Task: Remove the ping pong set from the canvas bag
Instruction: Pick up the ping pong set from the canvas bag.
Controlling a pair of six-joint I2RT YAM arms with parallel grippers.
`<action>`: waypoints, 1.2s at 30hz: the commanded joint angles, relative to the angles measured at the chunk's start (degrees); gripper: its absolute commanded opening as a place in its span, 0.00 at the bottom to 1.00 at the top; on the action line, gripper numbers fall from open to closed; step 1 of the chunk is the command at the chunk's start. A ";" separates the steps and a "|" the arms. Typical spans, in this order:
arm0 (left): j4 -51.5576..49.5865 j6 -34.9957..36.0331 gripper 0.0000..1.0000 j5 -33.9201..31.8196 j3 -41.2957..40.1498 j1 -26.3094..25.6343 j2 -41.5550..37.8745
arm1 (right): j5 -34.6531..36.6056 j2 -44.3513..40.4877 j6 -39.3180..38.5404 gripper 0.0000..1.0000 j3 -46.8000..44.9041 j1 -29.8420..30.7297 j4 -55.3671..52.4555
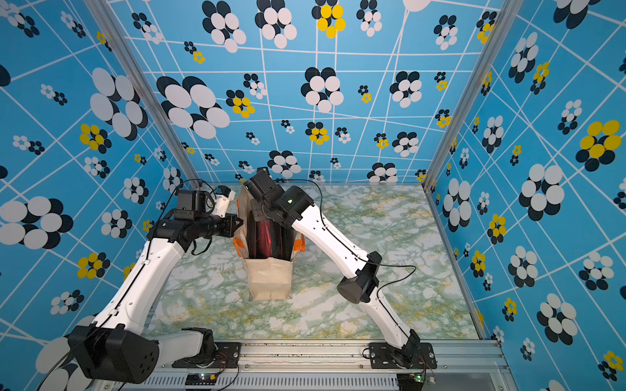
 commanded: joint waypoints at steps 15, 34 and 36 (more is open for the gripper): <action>1.80 2.14 0.00 -1.19 0.91 0.07 0.44 | 6.04 -11.54 -6.87 0.00 2.31 0.13 8.65; 2.51 2.42 0.00 -1.67 -0.50 0.03 -0.17 | 7.89 -16.85 -11.88 0.00 2.58 -0.97 14.50; 2.51 2.56 0.00 -1.85 -0.33 0.03 -0.18 | 8.38 -17.30 -12.06 0.00 2.58 -1.34 14.50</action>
